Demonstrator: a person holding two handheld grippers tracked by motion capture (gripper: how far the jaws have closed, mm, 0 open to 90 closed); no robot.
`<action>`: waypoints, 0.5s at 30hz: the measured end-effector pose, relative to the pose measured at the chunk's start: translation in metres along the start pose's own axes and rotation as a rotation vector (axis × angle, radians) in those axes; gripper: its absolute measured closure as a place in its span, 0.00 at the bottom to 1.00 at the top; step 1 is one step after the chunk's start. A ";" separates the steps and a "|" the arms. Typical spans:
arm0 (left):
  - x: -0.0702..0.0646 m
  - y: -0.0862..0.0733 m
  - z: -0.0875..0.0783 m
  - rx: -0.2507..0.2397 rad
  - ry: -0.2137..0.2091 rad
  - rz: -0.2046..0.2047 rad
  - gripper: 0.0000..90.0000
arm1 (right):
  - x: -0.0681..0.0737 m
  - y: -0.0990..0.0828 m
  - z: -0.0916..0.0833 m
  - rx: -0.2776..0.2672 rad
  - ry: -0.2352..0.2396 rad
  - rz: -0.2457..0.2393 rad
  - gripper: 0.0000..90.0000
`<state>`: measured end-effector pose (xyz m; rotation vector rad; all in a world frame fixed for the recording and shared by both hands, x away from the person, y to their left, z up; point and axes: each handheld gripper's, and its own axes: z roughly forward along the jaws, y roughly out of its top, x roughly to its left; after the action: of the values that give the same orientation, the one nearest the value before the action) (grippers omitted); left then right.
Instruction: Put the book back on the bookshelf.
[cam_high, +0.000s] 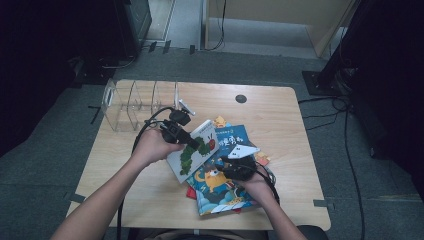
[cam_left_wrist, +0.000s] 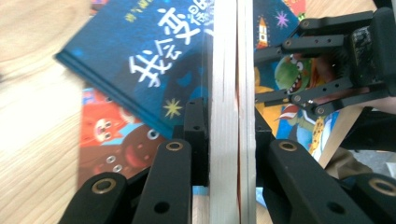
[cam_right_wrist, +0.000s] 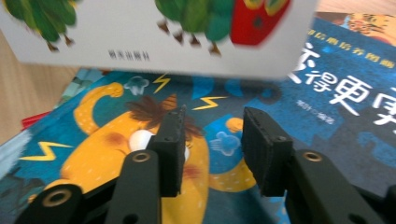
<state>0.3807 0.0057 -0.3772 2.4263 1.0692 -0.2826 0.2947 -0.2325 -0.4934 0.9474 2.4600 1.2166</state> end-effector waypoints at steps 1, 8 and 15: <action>0.001 -0.001 -0.003 -0.001 0.010 0.000 0.86 | 0.000 0.000 0.000 0.000 -0.004 0.001 0.64; 0.009 -0.005 -0.020 -0.012 0.073 0.001 0.86 | -0.001 0.000 0.001 0.016 -0.050 -0.016 0.51; 0.017 -0.011 -0.036 -0.026 0.113 -0.002 0.86 | -0.001 0.001 0.002 0.022 -0.054 -0.013 0.45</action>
<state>0.3840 0.0408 -0.3558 2.4425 1.1170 -0.1325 0.2968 -0.2319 -0.4943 0.9564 2.4380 1.1471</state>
